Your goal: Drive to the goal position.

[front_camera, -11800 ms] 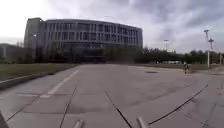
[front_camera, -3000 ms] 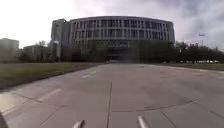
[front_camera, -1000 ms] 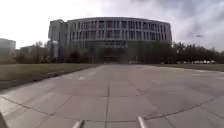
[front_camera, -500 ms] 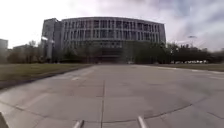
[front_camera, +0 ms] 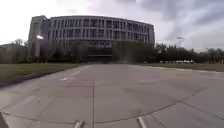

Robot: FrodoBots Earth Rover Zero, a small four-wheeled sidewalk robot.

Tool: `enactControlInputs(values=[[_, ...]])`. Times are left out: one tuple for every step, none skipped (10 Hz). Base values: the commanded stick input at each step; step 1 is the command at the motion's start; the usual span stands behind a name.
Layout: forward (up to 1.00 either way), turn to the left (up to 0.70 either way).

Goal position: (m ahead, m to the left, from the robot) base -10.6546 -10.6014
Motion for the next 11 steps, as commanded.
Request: enactControlInputs(values=[[0.00, -0.45], [0.00, -0.45], [0.00, -0.45], [0.00, -0.45], [0.00, -0.45], [0.00, -0.45], [0.00, -0.45], [0.00, -0.45], [0.00, -0.45], [0.00, -0.45], [0.00, -0.45]])
